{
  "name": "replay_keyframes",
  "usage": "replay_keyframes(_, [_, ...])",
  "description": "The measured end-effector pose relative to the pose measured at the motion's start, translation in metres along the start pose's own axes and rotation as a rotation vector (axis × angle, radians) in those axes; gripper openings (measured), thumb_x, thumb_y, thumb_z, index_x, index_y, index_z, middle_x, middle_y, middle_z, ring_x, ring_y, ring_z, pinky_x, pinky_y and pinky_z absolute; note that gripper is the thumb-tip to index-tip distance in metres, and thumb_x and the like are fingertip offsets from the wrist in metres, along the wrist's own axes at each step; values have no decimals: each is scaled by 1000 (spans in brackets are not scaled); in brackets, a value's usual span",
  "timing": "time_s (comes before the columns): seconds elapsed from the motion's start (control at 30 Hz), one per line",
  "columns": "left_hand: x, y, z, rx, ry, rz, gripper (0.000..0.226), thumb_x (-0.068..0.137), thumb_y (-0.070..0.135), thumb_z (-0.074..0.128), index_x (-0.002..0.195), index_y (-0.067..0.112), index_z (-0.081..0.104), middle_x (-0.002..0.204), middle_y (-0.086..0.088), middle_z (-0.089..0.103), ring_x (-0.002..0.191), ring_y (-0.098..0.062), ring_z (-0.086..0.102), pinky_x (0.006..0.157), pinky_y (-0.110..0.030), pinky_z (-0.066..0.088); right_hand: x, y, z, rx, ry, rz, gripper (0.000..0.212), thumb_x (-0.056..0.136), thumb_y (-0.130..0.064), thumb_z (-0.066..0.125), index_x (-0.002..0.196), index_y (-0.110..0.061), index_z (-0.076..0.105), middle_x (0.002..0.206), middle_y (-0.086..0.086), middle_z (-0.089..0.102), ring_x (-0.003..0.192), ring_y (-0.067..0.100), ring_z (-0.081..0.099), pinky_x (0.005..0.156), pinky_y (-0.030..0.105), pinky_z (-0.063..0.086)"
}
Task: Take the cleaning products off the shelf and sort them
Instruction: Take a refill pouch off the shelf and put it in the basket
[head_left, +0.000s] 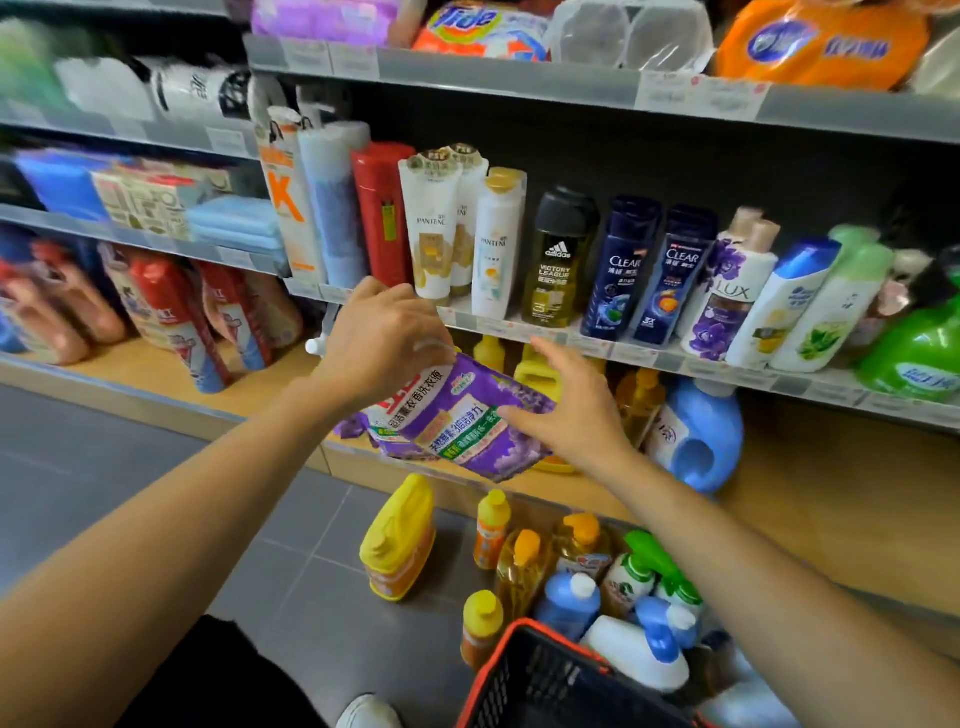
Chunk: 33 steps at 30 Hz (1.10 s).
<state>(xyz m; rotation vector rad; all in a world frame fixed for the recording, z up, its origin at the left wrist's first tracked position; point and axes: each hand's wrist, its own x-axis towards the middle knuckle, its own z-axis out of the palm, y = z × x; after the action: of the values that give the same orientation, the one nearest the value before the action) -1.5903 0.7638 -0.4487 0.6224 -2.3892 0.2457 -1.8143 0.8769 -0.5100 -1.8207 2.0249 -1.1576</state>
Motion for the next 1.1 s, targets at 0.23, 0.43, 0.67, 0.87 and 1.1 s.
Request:
replay_keyframes(0.23, [-24,-17,26,85,41,-17,12,82,40,78,78,29,79,79,13,71,83,-21,60,82,-39,35,51,-25,53,-251,-536,-24,32,84,-41,78,109,-25,70,107,2,73,98,21,68,81,39,57])
replay_keyframes(0.43, [-51,-54,47,12,54,-199,31,81,46,80,101,23,76,109,6,71,103,-23,59,83,-34,36,57,-4,84,-135,-497,9,20,91,-35,72,97,-16,73,96,3,77,85,18,73,72,34,59])
replay_keyframes(0.67, [-98,-94,76,-429,39,-727,76,73,34,89,138,32,50,128,9,60,107,-13,62,84,-39,57,63,17,108,-90,-426,82,21,92,-34,70,104,-16,74,99,3,77,84,16,73,65,25,54])
replay_keyframes(0.87, [-126,-106,106,-693,-168,-1225,49,73,49,85,104,16,66,105,-2,71,89,-15,68,68,-31,56,79,25,123,121,-268,149,23,92,-24,72,99,-3,75,95,14,77,82,26,74,71,40,60])
replay_keyframes(1.1, [-117,-87,140,-1187,-226,-1380,57,67,48,85,114,28,62,111,10,71,101,-15,69,66,-31,55,75,43,159,482,-185,251,14,91,-10,72,103,-5,76,94,13,77,79,17,76,70,34,62])
